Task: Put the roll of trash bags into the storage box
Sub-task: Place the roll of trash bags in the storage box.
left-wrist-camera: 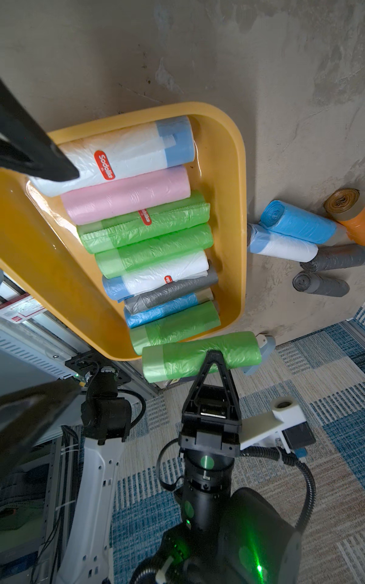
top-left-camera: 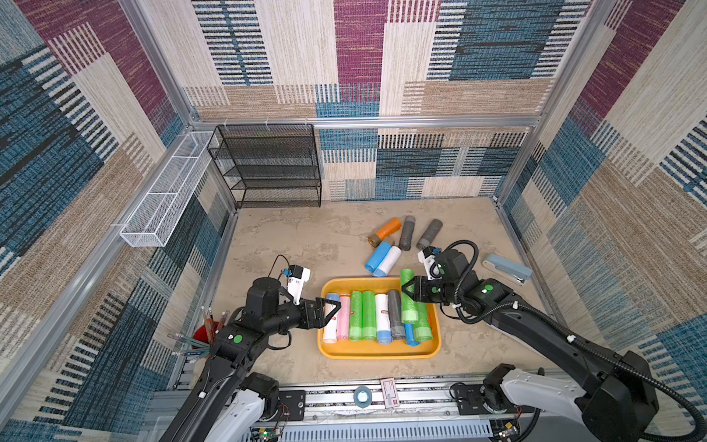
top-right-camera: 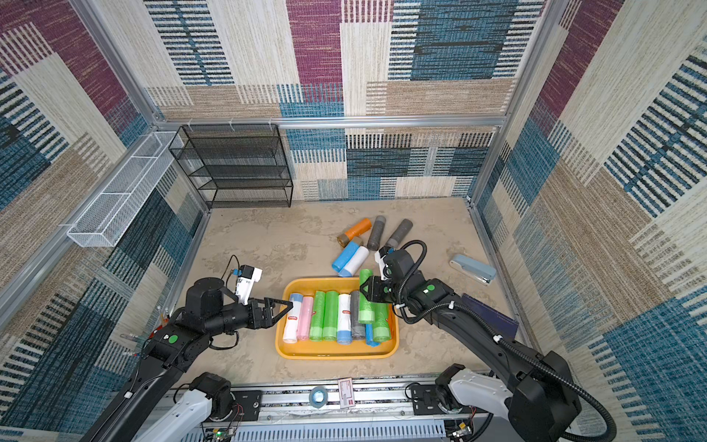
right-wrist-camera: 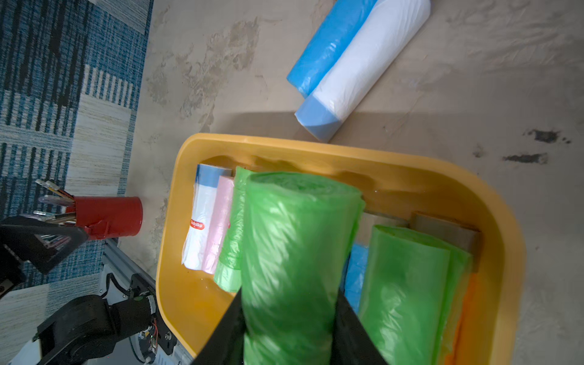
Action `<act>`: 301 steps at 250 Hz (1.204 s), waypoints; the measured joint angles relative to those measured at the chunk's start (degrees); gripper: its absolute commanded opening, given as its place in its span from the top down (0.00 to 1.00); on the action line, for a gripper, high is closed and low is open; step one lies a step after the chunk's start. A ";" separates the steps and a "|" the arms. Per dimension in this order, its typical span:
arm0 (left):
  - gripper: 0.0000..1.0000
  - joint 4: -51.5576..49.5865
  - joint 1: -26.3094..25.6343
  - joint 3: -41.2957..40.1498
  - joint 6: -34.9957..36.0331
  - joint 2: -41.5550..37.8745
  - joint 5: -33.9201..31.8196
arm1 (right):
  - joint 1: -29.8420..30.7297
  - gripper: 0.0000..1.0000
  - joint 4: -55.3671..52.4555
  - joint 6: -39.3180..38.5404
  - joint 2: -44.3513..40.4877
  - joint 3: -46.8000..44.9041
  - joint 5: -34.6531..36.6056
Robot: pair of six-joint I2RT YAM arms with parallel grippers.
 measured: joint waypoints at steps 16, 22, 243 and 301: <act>0.02 0.00 0.00 0.00 0.00 0.00 0.00 | 1.27 0.62 -0.42 0.63 0.31 -0.17 0.61; 0.02 0.00 0.00 0.00 0.00 0.00 0.02 | 1.62 0.62 -0.57 0.76 0.37 -0.31 1.11; 0.02 0.02 0.00 -0.04 -0.02 0.35 0.00 | 8.74 0.62 -5.33 3.58 7.98 0.52 10.73; 0.02 0.02 0.00 -0.04 -0.02 0.35 0.00 | 9.16 0.61 -5.79 3.98 8.92 0.55 11.37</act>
